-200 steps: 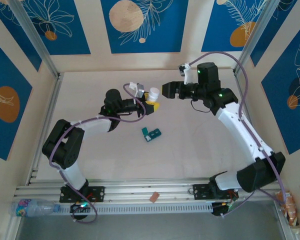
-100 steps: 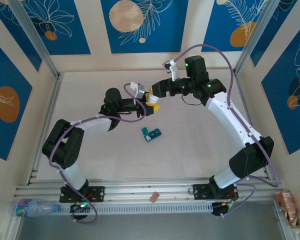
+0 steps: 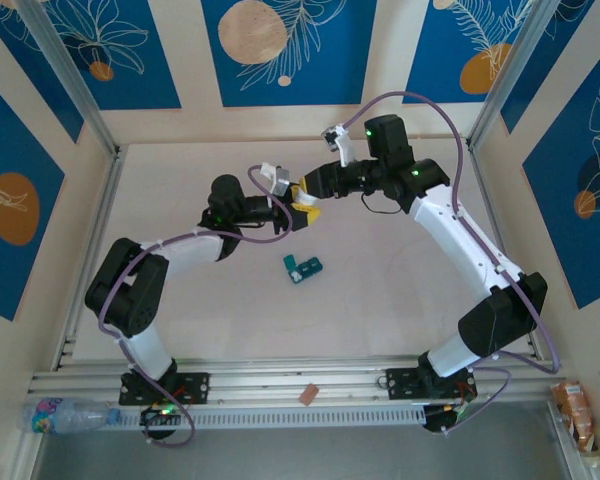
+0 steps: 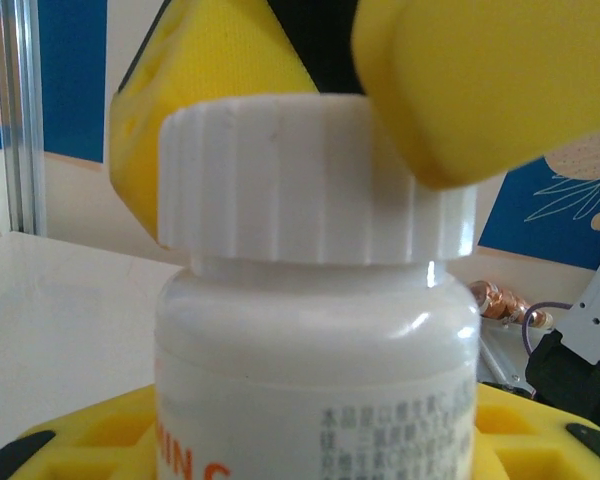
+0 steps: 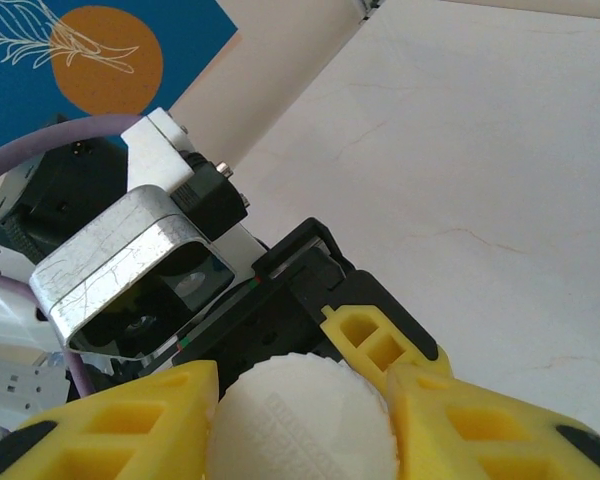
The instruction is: Sort the pills into containers
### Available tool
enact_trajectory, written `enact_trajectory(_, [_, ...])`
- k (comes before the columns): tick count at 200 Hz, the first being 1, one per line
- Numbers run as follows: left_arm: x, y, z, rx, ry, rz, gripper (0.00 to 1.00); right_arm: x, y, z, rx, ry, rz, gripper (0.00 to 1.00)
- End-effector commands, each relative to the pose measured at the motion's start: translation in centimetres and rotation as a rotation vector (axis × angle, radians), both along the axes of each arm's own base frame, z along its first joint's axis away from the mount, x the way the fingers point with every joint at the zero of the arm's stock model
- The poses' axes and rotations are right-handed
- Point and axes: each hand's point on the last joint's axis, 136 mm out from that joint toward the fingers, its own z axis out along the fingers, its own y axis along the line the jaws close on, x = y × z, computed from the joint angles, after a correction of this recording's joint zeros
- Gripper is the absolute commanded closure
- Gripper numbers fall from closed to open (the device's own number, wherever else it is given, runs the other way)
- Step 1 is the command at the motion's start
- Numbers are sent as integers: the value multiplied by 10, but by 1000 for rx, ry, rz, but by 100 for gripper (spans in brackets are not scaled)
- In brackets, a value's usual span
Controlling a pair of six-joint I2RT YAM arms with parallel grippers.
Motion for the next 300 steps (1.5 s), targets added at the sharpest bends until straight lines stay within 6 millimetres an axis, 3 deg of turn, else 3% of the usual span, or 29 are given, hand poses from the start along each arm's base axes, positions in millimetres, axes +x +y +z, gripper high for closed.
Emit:
enact_trajectory(1, [-4,-2,25,-49,-80,-20,100,-2,-3,-19,-35,53,-59,61])
enact_trajectory(52, [9,2,28,-71,-92,80,100,0,-4,-56,-45,196,-388,63])
enact_trajectory(90, [16,4,24,-71,-90,120,100,-5,9,-63,-33,195,-473,63])
enact_trajectory(122, [18,2,16,-60,-79,122,100,1,2,-44,-35,160,-475,53])
enact_trajectory(174, [16,1,11,-51,-65,102,100,-3,-45,16,61,43,-489,33])
enact_trajectory(205, [11,0,7,-37,-54,66,100,-10,-58,40,103,-34,-381,21])
enact_trajectory(240, [3,-2,5,-23,-28,13,100,-8,-48,34,20,-78,-198,19])
enact_trajectory(300, [-3,-2,7,-12,-5,-21,100,-3,-19,19,-37,-77,-63,22])
